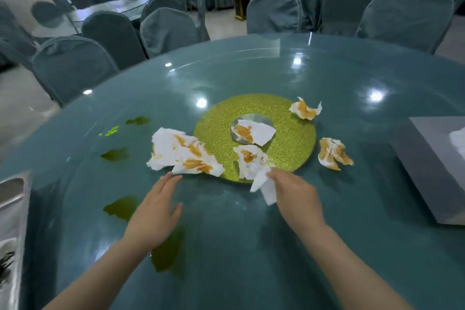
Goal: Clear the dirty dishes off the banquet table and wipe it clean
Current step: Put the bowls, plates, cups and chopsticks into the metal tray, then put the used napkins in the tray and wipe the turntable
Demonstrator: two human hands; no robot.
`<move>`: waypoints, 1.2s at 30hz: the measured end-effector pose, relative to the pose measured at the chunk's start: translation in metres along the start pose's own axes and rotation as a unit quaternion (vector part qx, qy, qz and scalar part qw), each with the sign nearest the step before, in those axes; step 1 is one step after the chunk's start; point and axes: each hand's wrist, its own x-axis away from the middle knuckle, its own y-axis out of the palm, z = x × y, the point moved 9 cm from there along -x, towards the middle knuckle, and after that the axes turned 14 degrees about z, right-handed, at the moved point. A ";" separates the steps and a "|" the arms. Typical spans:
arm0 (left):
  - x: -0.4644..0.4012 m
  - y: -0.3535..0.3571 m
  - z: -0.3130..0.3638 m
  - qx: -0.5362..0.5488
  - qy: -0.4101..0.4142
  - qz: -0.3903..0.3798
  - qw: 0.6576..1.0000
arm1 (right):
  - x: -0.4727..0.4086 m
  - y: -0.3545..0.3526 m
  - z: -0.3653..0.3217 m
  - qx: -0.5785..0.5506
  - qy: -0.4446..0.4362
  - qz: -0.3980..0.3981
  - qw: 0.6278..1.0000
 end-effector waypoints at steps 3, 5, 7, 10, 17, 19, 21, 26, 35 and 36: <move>-0.025 0.004 0.003 -0.003 0.005 0.025 1.000 | -0.041 -0.060 0.010 0.002 -0.082 0.198 0.977; -0.043 0.010 0.003 -0.009 0.007 0.031 0.999 | -0.066 -0.073 0.036 0.047 -0.074 0.225 0.970; -0.059 0.017 0.001 -0.010 0.003 0.031 0.999 | -0.091 -0.059 0.082 0.076 0.014 0.150 0.986; -0.081 0.033 -0.005 -0.049 0.001 0.000 0.999 | -0.110 -0.021 0.143 0.140 0.093 -0.009 0.986; -0.093 0.087 -0.017 -0.104 -0.031 -0.140 0.984 | -0.103 0.013 0.185 0.236 0.085 -0.088 0.964; -0.083 0.096 -0.015 -0.111 -0.026 -0.151 0.982 | -0.106 0.011 0.180 0.238 0.079 -0.065 0.966; -0.076 0.097 -0.012 -0.126 -0.008 -0.147 0.981 | -0.107 0.012 0.168 0.185 0.114 -0.042 0.975; -0.070 0.091 -0.004 -0.154 0.031 -0.151 0.976 | -0.101 0.034 0.074 -0.072 0.090 0.006 0.993; -0.064 0.084 0.006 -0.168 0.069 -0.140 0.973 | -0.080 0.093 0.025 -0.005 0.017 -0.112 0.994; -0.063 0.084 0.007 -0.167 0.074 -0.138 0.973 | -0.088 0.089 0.023 -0.021 0.017 -0.082 0.996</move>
